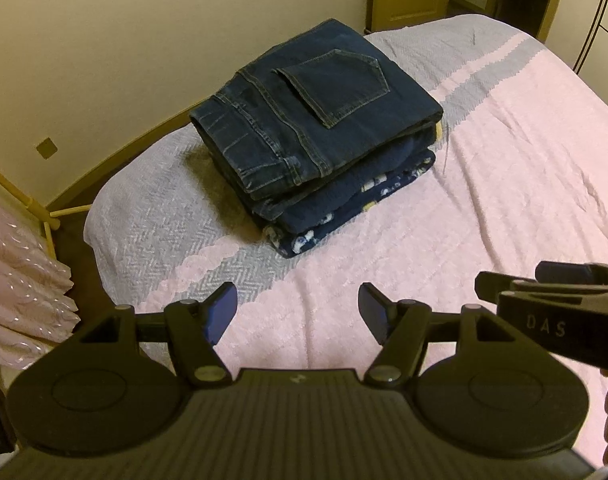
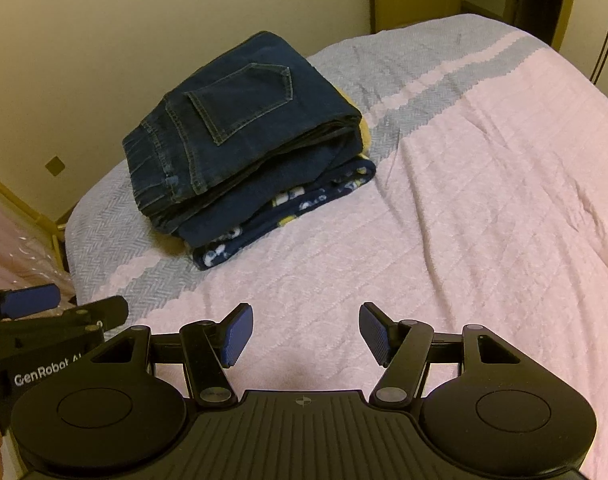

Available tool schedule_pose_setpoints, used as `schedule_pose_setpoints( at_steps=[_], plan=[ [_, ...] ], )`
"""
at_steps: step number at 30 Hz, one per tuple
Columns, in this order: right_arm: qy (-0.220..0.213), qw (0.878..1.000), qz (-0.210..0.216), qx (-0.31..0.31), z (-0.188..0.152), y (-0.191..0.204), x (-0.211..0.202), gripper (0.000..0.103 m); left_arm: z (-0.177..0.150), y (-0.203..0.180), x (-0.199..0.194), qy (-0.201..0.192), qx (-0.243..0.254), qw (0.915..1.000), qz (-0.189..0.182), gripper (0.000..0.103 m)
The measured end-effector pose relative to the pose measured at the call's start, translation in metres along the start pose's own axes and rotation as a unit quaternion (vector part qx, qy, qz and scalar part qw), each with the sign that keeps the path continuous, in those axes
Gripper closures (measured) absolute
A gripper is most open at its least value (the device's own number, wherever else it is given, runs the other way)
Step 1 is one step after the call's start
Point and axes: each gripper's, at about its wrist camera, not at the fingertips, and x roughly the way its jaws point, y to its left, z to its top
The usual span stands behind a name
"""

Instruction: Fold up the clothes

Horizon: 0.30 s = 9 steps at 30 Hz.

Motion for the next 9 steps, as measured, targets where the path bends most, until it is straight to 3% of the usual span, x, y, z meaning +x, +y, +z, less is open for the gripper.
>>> schedule_pose_setpoints(
  at_steps=[9],
  plan=[
    [-0.007,1.000,-0.004,-0.002,-0.0038,0.0109,-0.0083,0.041,-0.0021,0.0072,-0.0096,-0.020,0.004,0.9998,-0.002,0.039]
  ],
)
